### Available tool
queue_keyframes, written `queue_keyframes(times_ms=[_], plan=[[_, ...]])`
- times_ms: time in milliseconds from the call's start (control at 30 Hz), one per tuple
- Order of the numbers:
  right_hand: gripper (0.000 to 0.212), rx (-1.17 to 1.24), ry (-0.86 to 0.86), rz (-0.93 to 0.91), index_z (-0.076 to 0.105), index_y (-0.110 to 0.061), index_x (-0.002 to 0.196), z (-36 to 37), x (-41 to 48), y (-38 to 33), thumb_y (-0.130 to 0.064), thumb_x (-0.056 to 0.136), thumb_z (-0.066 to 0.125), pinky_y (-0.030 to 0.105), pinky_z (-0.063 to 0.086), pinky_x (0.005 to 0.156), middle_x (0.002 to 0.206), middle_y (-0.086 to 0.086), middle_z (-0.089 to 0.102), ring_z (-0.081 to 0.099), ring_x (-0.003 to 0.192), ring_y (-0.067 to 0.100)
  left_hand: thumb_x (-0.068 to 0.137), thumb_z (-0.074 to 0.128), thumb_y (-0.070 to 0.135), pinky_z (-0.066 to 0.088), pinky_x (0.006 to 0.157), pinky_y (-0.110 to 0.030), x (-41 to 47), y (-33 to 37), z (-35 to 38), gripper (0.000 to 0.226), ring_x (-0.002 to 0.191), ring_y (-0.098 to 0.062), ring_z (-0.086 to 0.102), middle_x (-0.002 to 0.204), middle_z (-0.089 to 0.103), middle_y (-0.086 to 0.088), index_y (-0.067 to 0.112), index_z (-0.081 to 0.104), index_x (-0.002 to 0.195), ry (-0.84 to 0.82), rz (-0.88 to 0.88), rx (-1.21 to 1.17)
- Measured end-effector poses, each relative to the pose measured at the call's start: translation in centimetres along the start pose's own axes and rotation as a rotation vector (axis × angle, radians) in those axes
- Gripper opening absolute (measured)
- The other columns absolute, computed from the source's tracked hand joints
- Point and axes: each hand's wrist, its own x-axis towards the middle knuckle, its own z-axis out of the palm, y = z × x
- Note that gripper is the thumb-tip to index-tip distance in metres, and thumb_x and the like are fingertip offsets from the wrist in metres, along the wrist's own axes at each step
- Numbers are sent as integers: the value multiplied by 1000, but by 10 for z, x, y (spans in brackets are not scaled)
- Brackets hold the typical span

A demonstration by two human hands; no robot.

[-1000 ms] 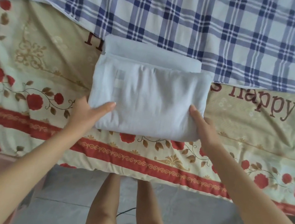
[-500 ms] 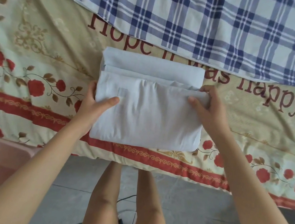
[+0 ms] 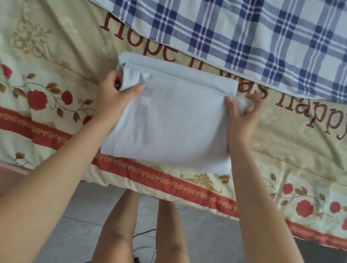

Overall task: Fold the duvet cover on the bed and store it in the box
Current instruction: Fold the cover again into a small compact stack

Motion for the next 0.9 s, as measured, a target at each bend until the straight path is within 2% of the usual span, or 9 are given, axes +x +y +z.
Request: queue_keyframes(times_ms=[33,100,167,267,400,467,567,700,900], plan=[[31,5,34,58,44,-23,101,-3,-7,2,-44,88,63,10,39,66,93,-11,53,49,79,-3,72,77,34,53,82,-39,-2,2,1,49,93,-17,62,107,60,-1,17,48,108,-22,-5,28],[37,-43,37,123,41,-19,74,-8,-24,7,-49,91,54,18,29,52,63,-10,41,37,53,-1,75,76,34,51,81,-30,-5,6,-3,52,99,-13,59,115,56,1,24,41,112,-47,-52,33],[45,-58,41,51,33,-21,61,-13,-38,2,-45,94,52,16,23,46,51,-11,30,28,40,1,80,74,27,49,72,-20,-9,11,-9,32,88,-3,62,99,62,7,21,54,104,-58,-12,13],[41,-57,76,-54,36,-23,62,-11,-31,-23,-44,94,52,13,25,43,51,-12,32,30,41,1,84,70,22,47,62,-11,-10,18,-17,12,66,9,59,80,62,12,26,59,83,51,102,-18],[52,-116,43,26,32,-19,60,14,5,-31,-57,91,48,19,28,48,53,-9,35,31,46,4,86,67,29,47,67,-11,14,9,-6,11,70,12,58,84,61,15,22,60,91,118,172,17],[54,-169,65,66,33,-19,60,24,12,-25,-62,89,45,25,31,51,55,-8,38,35,49,8,88,63,33,45,66,-17,23,-1,1,16,67,12,54,80,58,16,19,58,93,160,190,97],[54,-82,112,49,31,-19,59,23,9,-16,-60,90,47,27,30,51,53,-8,34,32,49,8,91,57,37,45,66,-23,21,2,3,20,68,6,54,79,56,17,18,57,94,202,283,163],[52,48,160,-16,29,-19,58,10,9,-21,-54,92,49,19,24,44,49,-11,28,25,43,3,92,58,33,43,58,-9,20,23,-4,16,63,10,54,76,55,17,17,56,93,186,433,190],[57,-169,62,89,36,-16,63,27,34,-25,-67,88,40,27,37,55,59,-5,42,41,55,11,93,51,45,39,61,-21,45,5,25,40,77,-13,58,93,63,-1,7,56,107,304,304,436]])
